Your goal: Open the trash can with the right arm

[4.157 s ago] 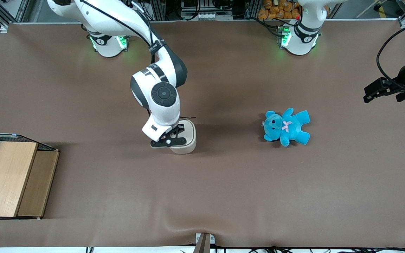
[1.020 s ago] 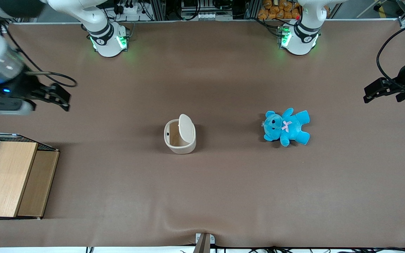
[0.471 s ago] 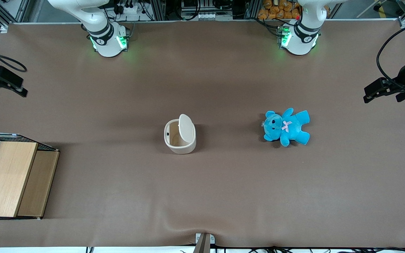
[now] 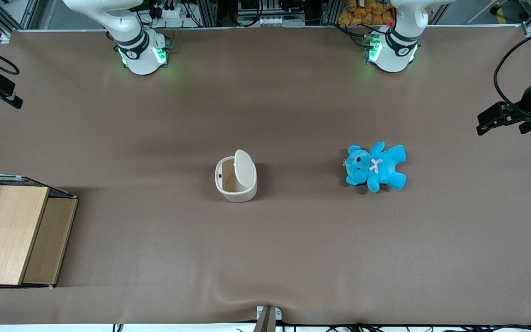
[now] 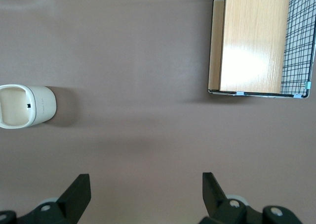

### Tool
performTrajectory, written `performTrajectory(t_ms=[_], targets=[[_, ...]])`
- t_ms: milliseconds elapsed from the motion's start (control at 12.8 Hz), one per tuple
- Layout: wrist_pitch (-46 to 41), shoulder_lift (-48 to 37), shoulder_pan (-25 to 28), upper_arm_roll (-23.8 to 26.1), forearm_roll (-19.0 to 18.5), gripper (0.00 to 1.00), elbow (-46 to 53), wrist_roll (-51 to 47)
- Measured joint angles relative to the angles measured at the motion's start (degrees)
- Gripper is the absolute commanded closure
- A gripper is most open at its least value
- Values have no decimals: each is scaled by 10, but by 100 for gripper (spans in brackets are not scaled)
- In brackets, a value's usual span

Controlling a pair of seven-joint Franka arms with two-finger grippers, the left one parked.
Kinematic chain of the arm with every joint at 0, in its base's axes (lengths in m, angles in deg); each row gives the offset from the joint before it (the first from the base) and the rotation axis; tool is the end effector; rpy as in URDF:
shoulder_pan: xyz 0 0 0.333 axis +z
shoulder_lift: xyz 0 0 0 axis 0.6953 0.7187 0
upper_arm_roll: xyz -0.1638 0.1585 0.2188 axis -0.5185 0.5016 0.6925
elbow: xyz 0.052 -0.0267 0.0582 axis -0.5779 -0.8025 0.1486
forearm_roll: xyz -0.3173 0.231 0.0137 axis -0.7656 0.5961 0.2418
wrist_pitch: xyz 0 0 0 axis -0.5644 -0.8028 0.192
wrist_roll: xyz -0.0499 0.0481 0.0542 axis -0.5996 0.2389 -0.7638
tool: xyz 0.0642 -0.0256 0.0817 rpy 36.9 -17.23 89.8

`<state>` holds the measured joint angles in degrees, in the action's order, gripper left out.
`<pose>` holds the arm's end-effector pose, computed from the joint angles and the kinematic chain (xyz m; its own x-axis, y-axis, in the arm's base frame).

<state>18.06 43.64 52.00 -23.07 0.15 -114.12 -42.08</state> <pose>0.5269 -0.0271 0.6880 0.9992 0.0065 0.0397 0.0086 -0.9985 -0.0538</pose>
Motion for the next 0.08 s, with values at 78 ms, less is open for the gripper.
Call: performTrajectory(t_ms=[78], targets=[[0,-1,0,0,0,0,0,0]])
